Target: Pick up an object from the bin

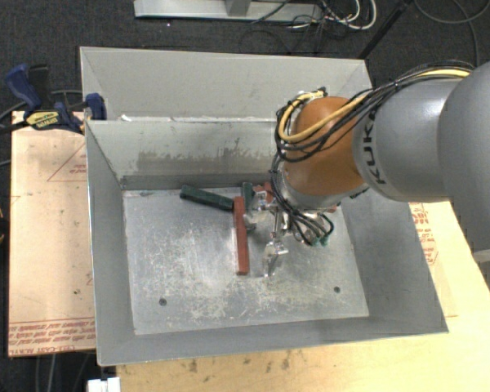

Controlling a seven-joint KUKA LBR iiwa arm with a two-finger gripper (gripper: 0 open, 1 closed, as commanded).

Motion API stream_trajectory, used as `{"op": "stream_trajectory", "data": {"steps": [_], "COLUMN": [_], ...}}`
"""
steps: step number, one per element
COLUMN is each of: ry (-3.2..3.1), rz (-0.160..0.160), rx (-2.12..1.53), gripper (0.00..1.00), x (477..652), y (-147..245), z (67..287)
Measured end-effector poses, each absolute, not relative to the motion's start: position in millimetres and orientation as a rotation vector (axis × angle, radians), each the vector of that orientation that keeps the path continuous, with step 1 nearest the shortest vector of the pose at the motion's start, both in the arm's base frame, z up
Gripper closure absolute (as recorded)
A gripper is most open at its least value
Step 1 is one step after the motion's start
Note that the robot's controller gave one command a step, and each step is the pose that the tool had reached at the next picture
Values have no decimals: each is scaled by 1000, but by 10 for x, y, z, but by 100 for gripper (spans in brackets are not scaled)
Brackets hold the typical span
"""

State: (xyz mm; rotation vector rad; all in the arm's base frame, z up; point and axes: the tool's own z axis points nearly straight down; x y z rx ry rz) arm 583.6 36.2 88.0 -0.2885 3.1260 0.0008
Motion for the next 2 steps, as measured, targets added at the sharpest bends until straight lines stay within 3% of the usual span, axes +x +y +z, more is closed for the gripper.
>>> {"op": "stream_trajectory", "data": {"steps": [2], "ry": [3118], "rz": [-6], "rx": [-345], "gripper": [0], "x": [5903], "y": [439], "z": [884]}}
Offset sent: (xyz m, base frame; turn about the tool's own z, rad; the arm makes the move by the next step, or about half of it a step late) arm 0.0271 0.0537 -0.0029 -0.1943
